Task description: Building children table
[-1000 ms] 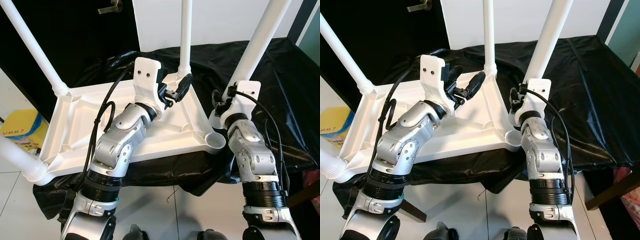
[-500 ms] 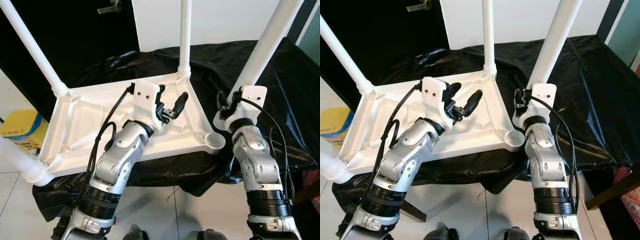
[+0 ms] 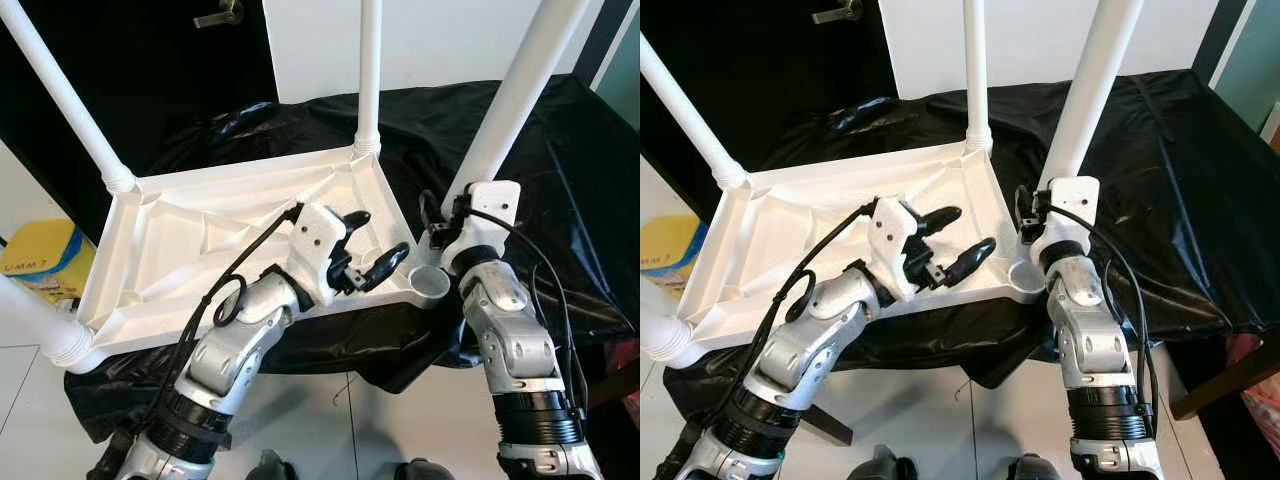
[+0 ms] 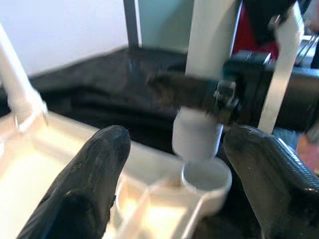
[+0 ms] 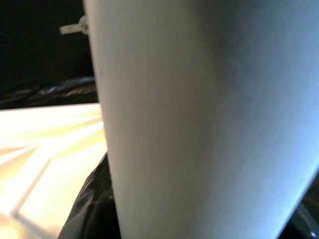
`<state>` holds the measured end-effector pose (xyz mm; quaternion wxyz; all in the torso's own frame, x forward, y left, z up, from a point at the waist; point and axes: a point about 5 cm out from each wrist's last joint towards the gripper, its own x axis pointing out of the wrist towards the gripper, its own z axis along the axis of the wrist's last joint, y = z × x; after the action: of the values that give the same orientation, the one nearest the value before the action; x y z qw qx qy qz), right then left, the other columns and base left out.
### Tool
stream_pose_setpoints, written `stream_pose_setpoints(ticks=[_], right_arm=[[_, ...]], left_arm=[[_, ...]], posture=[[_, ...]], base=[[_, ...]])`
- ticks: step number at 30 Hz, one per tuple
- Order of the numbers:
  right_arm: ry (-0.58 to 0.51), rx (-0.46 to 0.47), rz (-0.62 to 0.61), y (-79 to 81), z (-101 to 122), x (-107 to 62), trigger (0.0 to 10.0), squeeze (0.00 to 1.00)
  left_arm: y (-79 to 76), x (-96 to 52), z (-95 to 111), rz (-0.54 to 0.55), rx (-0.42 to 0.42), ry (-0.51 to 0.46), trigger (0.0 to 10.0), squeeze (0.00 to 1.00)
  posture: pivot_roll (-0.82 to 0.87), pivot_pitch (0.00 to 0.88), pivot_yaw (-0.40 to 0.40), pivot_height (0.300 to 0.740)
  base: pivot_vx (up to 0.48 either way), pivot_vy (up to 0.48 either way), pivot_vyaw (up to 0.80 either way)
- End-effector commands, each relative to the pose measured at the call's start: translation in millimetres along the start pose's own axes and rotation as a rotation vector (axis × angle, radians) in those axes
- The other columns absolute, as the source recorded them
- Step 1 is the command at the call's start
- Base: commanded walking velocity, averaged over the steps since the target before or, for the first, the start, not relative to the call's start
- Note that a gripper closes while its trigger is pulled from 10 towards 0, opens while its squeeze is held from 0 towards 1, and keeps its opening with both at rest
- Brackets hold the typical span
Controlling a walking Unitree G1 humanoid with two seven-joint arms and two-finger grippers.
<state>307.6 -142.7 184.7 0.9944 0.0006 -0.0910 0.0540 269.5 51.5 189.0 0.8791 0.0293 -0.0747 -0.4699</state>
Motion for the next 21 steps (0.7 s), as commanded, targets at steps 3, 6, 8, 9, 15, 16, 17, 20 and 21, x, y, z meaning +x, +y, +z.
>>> stream_pose_setpoints(ticks=[3,6,8,9,15,16,17,20,21], right_arm=[[-0.006,-0.002,0.038,6.1,-1,-4.7,10.0,0.0],[-0.002,-0.001,0.043,6.6,-3,-6.0,10.0,0.0],[0.009,0.0,0.047,6.7,-6,-8.5,10.0,0.0],[0.009,0.0,0.047,6.7,-6,-8.5,10.0,0.0],[0.043,0.003,0.05,5.8,-16,-14.9,10.0,0.0],[0.054,0.002,0.051,5.7,-19,-16.7,10.0,0.0],[0.054,0.002,0.051,5.7,-19,-16.7,10.0,0.0],[0.073,0.004,0.053,5.4,-26,-19.9,10.0,0.0],[0.073,0.004,0.053,5.4,-26,-19.9,10.0,0.0]], left_arm=[[-9.8,-4.5,-9,-0.115,0.003,0.05,10.0,0.0],[-11.5,-5.7,-11,-0.127,0.008,0.056,10.0,0.0],[-13.7,-7.5,-13,-0.144,0.01,0.066,10.0,0.0],[-13.7,-7.5,-13,-0.144,0.01,0.066,10.0,0.0],[-16.2,-11.2,-15,-0.18,0.003,0.075,10.0,0.0],[-16.4,-11.9,-16,-0.184,-0.003,0.075,10.0,0.0],[-16.4,-11.9,-16,-0.184,-0.003,0.075,10.0,0.0],[-16.8,-13.0,-16,-0.187,-0.006,0.076,10.0,0.0],[-16.8,-13.0,-16,-0.187,-0.006,0.076,10.0,0.0]], posture=[[-0.1,0.09,0.055,0.74],[-0.1,0.09,0.055,0.74],[-0.09,0.087,0.055,0.74],[-0.09,0.087,0.055,0.74],[-0.09,0.082,0.056,0.74],[-0.09,0.077,0.055,0.74],[-0.09,0.077,0.055,0.74],[-0.09,0.077,0.053,0.74],[-0.09,0.077,0.053,0.74]], base=[[0.0,0.0,0.0],[0.0,0.0,0.0],[0.0,0.0,0.0],[0.0,0.0,0.0],[0.0,0.0,0.0],[0.0,0.0,0.0],[0.0,0.0,0.0],[0.0,0.0,0.0],[0.0,0.0,0.0]])
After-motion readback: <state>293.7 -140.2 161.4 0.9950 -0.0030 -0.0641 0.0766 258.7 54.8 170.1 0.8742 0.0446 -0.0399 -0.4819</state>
